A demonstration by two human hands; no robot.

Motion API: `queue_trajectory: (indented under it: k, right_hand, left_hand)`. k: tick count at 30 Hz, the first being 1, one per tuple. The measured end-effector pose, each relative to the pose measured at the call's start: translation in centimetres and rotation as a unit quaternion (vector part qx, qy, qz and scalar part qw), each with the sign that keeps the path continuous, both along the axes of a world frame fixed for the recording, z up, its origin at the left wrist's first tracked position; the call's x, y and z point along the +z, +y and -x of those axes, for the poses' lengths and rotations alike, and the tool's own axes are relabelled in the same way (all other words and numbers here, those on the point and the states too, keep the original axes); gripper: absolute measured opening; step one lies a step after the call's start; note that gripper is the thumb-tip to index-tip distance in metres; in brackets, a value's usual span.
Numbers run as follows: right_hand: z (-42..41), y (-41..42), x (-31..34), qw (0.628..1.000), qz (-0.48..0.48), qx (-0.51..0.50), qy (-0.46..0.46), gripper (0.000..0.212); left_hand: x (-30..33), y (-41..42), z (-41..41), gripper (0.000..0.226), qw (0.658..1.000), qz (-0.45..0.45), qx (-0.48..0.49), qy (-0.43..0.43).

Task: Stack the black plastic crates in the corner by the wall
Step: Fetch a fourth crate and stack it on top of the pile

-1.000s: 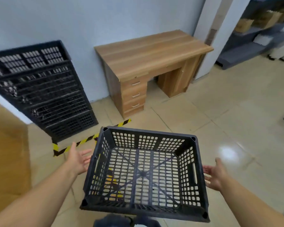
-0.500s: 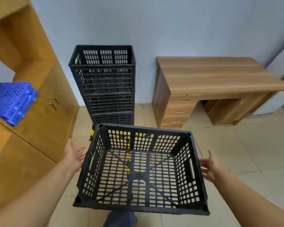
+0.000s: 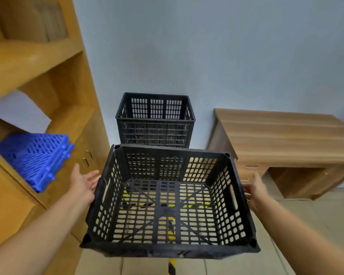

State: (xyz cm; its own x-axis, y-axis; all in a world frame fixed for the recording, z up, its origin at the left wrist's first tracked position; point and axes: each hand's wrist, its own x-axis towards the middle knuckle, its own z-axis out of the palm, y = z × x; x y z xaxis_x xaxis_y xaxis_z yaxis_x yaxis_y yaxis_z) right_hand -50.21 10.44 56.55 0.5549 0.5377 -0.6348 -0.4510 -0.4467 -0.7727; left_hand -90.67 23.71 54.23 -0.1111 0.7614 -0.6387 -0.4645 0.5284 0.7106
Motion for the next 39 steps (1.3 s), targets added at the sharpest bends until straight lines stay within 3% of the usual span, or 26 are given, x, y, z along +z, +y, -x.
queue_trajectory:
  k: [8, 14, 19, 27, 32, 39]
  right_hand:
    - [-0.8, 11.8, 6.8, 0.997, -0.071, -0.020, -0.026, 0.065]
    - [-3.2, 19.9, 12.0, 0.990, -0.133, -0.046, -0.002, 0.051]
    - [-5.3, 26.7, 15.5, 0.982, -0.181, -0.049, -0.018, 0.043]
    - [-8.4, 37.3, 17.8, 0.977, -0.212, -0.003, -0.029, 0.027]
    - [-8.6, 42.6, 18.5, 0.982, -0.187, 0.031, -0.009, 0.046]
    - [-8.8, 50.7, 19.4, 0.984, -0.171, 0.024, -0.040, 0.041]
  left_hand:
    - [7.9, 9.7, 1.0, 0.071, 0.994, -0.078, -0.003, -0.073]
    - [13.5, 15.9, 0.4, 0.084, 0.982, -0.125, 0.032, -0.137]
    - [16.4, 21.3, -0.7, 0.087, 0.979, -0.143, 0.055, -0.133]
    - [18.4, 28.2, -3.9, 0.085, 0.974, -0.153, 0.098, -0.139]
    - [18.4, 32.1, -4.3, 0.086, 0.973, -0.146, 0.119, -0.131]
    - [19.2, 41.1, -3.9, 0.086, 0.976, -0.149, 0.098, -0.122]
